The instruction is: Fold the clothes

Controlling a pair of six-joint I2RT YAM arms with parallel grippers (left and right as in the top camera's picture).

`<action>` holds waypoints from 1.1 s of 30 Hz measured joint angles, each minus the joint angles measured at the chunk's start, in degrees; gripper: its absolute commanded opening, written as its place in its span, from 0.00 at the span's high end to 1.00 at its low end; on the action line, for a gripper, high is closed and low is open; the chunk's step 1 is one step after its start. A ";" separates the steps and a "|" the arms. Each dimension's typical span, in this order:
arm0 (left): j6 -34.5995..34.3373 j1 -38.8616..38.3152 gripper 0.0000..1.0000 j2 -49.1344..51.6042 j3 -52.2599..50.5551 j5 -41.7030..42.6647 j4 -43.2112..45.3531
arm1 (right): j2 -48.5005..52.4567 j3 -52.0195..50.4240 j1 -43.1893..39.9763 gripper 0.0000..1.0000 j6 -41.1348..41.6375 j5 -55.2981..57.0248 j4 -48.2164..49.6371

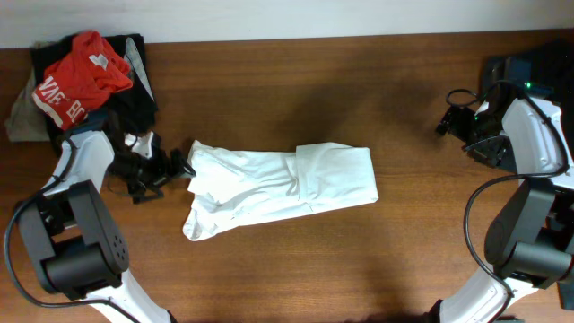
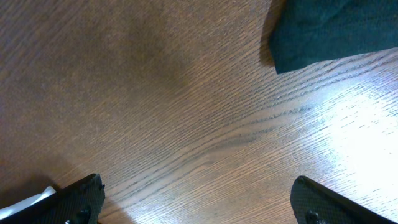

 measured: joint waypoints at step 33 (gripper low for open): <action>-0.35 -12.39 0.99 -0.02 -11.19 7.26 13.31 | 0.00 0.00 0.00 0.01 0.00 0.02 0.00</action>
